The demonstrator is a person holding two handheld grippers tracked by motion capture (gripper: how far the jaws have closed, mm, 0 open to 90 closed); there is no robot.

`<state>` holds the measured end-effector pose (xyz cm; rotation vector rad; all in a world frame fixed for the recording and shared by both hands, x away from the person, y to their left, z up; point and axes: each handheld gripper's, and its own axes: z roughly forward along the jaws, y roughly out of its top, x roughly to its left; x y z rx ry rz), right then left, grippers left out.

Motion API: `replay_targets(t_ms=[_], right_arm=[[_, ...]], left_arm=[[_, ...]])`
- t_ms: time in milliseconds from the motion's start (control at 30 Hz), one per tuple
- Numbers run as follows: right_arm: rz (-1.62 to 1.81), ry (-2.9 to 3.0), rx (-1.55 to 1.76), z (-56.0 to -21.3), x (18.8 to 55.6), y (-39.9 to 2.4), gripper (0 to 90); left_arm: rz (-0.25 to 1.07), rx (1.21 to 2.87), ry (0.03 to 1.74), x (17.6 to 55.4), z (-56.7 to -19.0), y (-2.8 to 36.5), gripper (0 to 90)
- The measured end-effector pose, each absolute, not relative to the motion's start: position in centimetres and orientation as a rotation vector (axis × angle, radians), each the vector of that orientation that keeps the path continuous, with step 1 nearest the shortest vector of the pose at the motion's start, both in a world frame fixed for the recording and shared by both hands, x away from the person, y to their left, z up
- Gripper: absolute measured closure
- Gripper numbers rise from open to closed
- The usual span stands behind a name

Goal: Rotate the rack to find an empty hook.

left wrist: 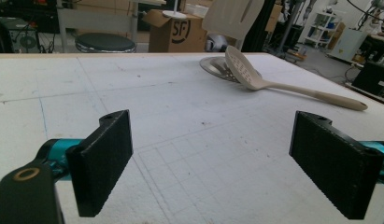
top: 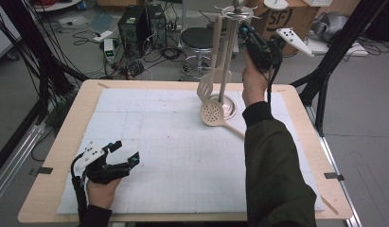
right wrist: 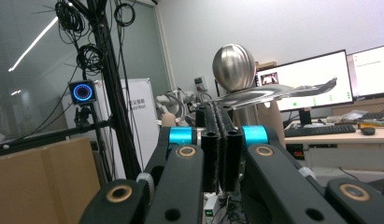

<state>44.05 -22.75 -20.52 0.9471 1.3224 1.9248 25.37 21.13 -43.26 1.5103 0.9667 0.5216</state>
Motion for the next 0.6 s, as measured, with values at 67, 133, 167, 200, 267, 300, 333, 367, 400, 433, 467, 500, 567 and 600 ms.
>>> replay_targets(t_ms=[67, 133, 167, 200, 267, 300, 333, 367, 400, 433, 467, 500, 567, 600], right_arm=[[1.922, 1.328, 0.946, -20.6, 44.0, -22.6, 90.0], [1.914, 1.335, 0.94, -20.6, 44.1, -22.4, 90.0], [1.914, 1.336, 0.941, -20.6, 44.1, -22.3, 90.0], [1.914, 1.339, 0.936, -20.6, 44.1, -22.2, 90.0], [1.915, 1.344, 0.947, -20.6, 44.1, -22.0, 90.0], [1.913, 1.342, 0.941, -20.5, 44.1, -21.9, 90.0], [1.913, 1.345, 0.937, -20.5, 44.1, -21.8, 90.0], [1.916, 1.346, 0.943, -20.6, 44.1, -21.6, 90.0], [1.917, 1.343, 0.934, -20.6, 44.1, -21.5, 90.0], [1.911, 1.346, 0.932, -20.6, 44.1, -21.3, 90.0], [1.903, 1.343, 0.927, -20.6, 44.0, -21.1, 90.0], [1.9, 1.346, 0.922, -20.6, 44.0, -20.9, 90.0], [1.902, 1.356, 0.921, -20.6, 44.2, -20.5, 90.0], [1.898, 1.361, 0.92, -20.5, 44.3, -20.3, 90.0]], left_arm=[[0.523, 1.511, 0.965, 25.4, -43.2, 21.1, 13.9], [0.521, 1.51, 0.966, 25.4, -43.2, 21.1, 13.9], [0.522, 1.509, 0.968, 25.4, -43.2, 21.1, 13.9], [0.521, 1.509, 0.968, 25.4, -43.2, 21.1, 13.9], [0.522, 1.511, 0.965, 25.4, -43.2, 21.1, 13.9], [0.522, 1.511, 0.966, 25.4, -43.2, 21.1, 13.9], [0.521, 1.509, 0.967, 25.4, -43.2, 21.1, 13.9], [0.522, 1.51, 0.967, 25.4, -43.2, 21.1, 13.9], [0.523, 1.508, 0.967, 25.4, -43.2, 21.1, 13.9], [0.522, 1.51, 0.967, 25.4, -43.2, 21.1, 13.9], [0.522, 1.51, 0.967, 25.4, -43.3, 21.1, 13.9], [0.522, 1.51, 0.967, 25.4, -43.3, 21.2, 13.9], [0.523, 1.51, 0.969, 25.4, -43.3, 21.2, 13.9], [0.522, 1.509, 0.969, 25.4, -43.3, 21.2, 13.9]])
